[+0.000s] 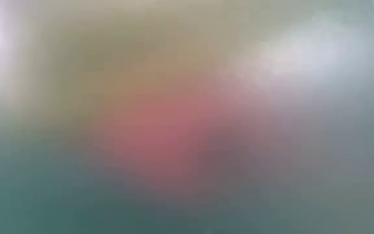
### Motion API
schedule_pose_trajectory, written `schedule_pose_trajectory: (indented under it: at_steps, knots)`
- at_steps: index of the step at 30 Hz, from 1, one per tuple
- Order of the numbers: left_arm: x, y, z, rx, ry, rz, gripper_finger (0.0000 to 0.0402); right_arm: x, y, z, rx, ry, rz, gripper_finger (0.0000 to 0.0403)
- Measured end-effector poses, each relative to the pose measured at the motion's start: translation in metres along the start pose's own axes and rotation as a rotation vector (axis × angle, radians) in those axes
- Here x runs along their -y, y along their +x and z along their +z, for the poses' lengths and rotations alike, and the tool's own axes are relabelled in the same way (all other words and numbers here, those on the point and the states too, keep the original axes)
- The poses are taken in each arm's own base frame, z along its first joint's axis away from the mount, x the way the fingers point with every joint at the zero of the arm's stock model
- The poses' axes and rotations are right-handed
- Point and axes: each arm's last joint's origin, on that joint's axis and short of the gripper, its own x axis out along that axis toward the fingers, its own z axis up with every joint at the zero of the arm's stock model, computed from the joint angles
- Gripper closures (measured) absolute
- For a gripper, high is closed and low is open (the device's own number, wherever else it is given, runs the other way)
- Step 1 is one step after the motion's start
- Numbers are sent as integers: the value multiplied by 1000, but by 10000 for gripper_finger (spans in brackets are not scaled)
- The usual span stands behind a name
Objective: Fold microfiber towels
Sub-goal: Put the folded yellow microfiber towel into the bin, then move the bin to the middle left of the table
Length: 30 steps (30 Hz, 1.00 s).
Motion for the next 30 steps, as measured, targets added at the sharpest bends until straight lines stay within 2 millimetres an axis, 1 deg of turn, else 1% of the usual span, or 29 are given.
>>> schedule_pose_trajectory:
  at_steps: [2,8,14,17,20,23,27,30]
  knots:
    - [0,0,0,-1,5,-1,358,-2,-3,5,3,-31,-11,312]
    - [0,0,0,-9,18,-5,338,-4,1,13,-40,-88,-29,276]
    - [0,0,0,-8,18,-5,323,-1,2,15,-115,-117,-65,222]
    - [2,0,0,-17,25,-21,318,2,2,16,-115,-124,-101,204]
    - [7,0,0,-37,49,-83,317,7,-6,20,-103,-139,-144,200]
    - [14,-1,1,-56,77,-166,317,9,-17,23,-82,-152,-152,204]
    - [24,2,0,-75,85,-247,317,12,-29,18,-24,-189,-141,211]
    - [35,12,-7,-92,102,-281,318,17,-35,14,-21,-209,-167,214]
